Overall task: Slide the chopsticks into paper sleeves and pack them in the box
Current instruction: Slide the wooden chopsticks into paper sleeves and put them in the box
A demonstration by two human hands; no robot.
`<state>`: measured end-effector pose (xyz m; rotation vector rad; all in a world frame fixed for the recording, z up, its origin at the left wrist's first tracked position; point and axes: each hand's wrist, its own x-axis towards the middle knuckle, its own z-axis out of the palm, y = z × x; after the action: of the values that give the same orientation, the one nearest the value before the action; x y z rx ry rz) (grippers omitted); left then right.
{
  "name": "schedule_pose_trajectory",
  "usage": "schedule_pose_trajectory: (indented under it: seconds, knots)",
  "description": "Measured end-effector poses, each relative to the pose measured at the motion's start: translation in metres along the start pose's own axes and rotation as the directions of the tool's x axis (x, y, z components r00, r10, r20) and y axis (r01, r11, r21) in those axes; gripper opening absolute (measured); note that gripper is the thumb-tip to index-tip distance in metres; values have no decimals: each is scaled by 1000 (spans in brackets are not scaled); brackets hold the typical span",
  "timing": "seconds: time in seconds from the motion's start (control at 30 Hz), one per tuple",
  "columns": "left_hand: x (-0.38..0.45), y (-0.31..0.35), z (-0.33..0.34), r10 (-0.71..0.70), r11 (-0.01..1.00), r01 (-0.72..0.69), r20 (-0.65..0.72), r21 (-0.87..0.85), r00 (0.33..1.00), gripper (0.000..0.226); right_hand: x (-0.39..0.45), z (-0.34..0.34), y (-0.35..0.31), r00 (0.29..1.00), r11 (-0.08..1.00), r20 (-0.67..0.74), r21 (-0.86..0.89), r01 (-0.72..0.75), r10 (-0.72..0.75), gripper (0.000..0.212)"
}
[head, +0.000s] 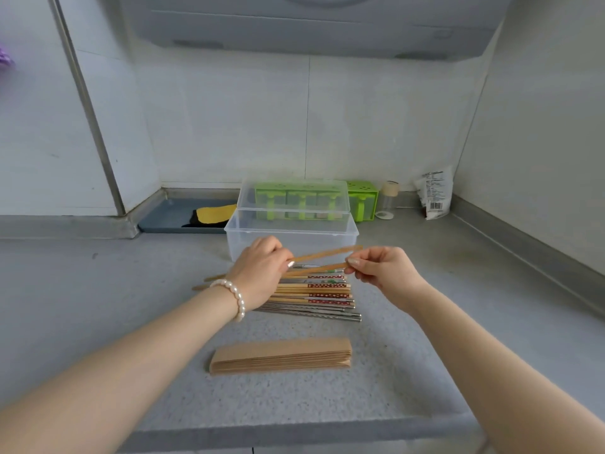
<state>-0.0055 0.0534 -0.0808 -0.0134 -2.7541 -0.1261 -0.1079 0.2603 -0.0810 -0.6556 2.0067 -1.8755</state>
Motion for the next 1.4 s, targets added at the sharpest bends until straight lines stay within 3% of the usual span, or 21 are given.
schedule_pose_trajectory:
  seconds: [0.2, 0.23, 0.3, 0.4, 0.47, 0.67, 0.97, 1.13, 1.27, 1.4]
  knots:
    - [4, -12, 5, -60, 998, 58, 83, 19, 995, 26, 17, 2, 14, 995, 982, -48, 174, -81, 90, 11]
    - [6, -16, 4, -63, 998, 61, 82, 29, 995, 28, 19, 0, 17, 994, 990, -71, 117, -75, 84, 11]
    - [11, -23, -1, -86, 996, 84, 86, 21, 993, 32, 23, -4, 25, 995, 982, -93, -182, -48, 31, 10]
    - [14, -34, -4, -129, 992, 129, 96, 2, 987, 31, 28, -5, 34, 999, 786, 37, -618, 7, 20, 9]
    - [13, -40, -2, -140, 989, 143, 107, -22, 984, 29, 31, -3, 37, 995, 699, 79, -715, 15, 59, 14]
    - [7, -42, 1, -123, 988, 133, 121, -78, 985, 28, 35, -3, 36, 997, 704, 47, -710, -10, 61, 15]
    - [-1, -41, 6, -97, 992, 110, 181, -63, 979, 29, 36, 1, 32, 989, 659, 106, -752, 13, 102, 25]
    - [-2, -40, 9, -65, 998, 66, 203, 3, 977, 30, 39, 2, 34, 986, 589, 151, -804, 81, 70, 12]
    - [0, -36, 12, -75, 997, 71, 199, 25, 977, 32, 43, 1, 31, 959, 465, 228, -876, 125, 171, 6]
    - [1, -34, 13, -79, 997, 77, 205, 17, 976, 31, 45, 0, 29, 932, 411, 260, -901, 141, 251, 6]
